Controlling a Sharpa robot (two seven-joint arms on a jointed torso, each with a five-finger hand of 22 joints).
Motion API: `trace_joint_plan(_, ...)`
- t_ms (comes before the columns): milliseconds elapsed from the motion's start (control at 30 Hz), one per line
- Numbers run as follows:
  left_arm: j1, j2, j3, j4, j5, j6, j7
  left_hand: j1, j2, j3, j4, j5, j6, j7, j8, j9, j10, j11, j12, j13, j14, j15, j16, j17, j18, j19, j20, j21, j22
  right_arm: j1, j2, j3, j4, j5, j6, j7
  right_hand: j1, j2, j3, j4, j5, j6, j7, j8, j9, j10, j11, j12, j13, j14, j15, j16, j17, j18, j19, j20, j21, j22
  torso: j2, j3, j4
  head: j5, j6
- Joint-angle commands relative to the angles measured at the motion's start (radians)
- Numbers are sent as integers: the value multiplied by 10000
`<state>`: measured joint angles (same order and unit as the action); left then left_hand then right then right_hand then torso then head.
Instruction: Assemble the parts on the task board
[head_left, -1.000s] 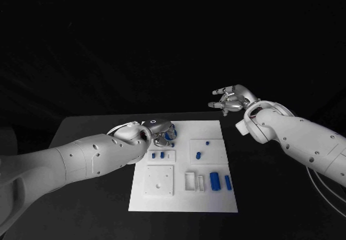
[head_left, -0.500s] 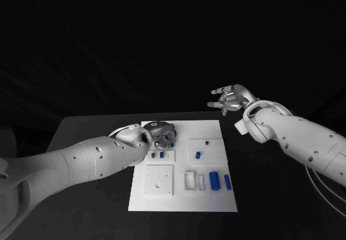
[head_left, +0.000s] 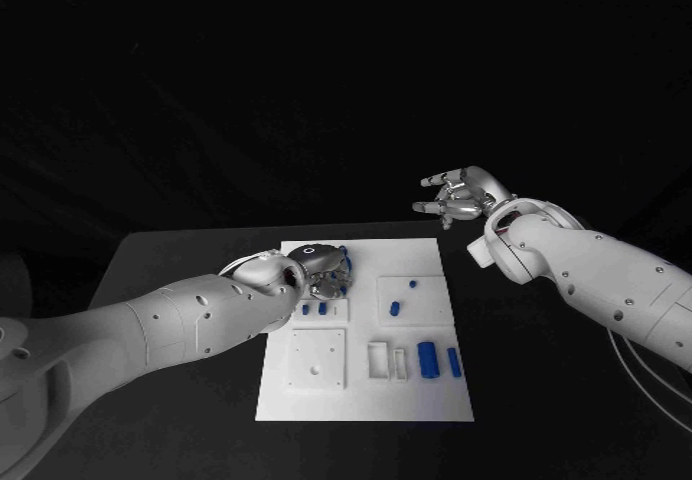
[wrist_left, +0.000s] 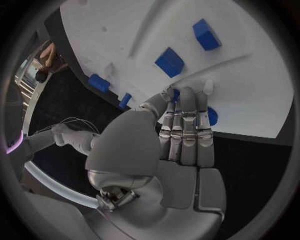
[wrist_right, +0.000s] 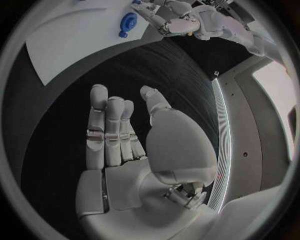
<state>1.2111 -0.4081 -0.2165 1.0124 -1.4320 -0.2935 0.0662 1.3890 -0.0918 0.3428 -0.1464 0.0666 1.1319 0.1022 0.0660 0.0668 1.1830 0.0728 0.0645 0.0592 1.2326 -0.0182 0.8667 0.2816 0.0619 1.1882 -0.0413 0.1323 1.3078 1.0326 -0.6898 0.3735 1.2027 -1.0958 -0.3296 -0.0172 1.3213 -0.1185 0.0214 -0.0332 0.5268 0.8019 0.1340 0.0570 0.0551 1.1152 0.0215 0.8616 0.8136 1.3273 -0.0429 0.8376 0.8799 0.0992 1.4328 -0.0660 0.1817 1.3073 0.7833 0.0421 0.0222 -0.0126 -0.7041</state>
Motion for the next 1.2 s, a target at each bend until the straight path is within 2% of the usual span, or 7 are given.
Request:
trace_joint_plan(33, -43, 11, -11, -97, 4, 99, 115, 11, 127, 47, 17, -5, 84, -19, -28, -2, 96, -13, -64, -9, 14, -47, 81, 21, 121, -43, -6, 95, 236, -2, 10, 5, 10, 18, -1, 101, -129, 29, 39, -14, 42, 112, 4, -17, 8, -49, -11, 46, -5, -30, -31, 35, -6, 123, 55, 16, -27, 182, -13, 2, 11, -3, -3)
trace_joint_plan(467, -55, 125, -10, -292, 45, 221, 116, 168, 373, -87, 11, 3, 468, 0, -22, 4, 642, -132, -47, -3, 172, -95, 506, 177, 163, -9, -64, 605, 252, -2, 37, 5, 0, 18, 10, 105, -136, 40, 43, -10, 44, 114, 5, -17, 7, -45, -11, 49, -3, -26, -32, 39, -4, 122, 59, 15, -15, 185, -3, -6, -2, -4, -4)
trace_joint_plan(733, -60, 135, -10, -351, 28, 165, 119, 264, 563, -270, -49, 34, 947, -101, -22, 20, 1132, -300, -48, 1, 458, -191, 1035, 386, 198, 100, -150, 1129, 249, -2, 43, 5, -8, 21, 11, 109, -162, 56, 50, 0, 54, 145, 2, -15, 9, -45, -13, 52, 1, -23, -33, 43, 0, 120, 62, 14, 13, 188, -9, -6, 14, -4, -26)
trace_joint_plan(933, -62, 111, -10, -339, 39, -73, 171, 222, 654, -365, -58, 37, 1006, -116, -23, 16, 1187, -329, -48, 4, 503, -216, 1230, 422, 192, 79, -177, 1407, 225, -2, 50, 5, -14, 22, 9, 116, -162, 56, 50, 0, 54, 145, 2, -15, 9, -45, -13, 52, 1, -23, -33, 43, 0, 120, 62, 14, 13, 188, -6, -9, 10, 2, -15)
trace_joint_plan(1200, -67, -52, 3, -163, 258, -370, 340, 179, 658, -369, -45, 56, 992, -118, -28, 13, 1153, -322, -52, 3, 522, -217, 1332, 427, 195, 84, -178, 1532, 215, -2, 66, 5, -29, 25, 9, 131, -162, 56, 50, 0, 54, 145, 2, -15, 9, -45, -13, 52, 1, -23, -33, 43, 0, 120, 62, 14, 13, 188, -3, -12, 6, 16, 38)
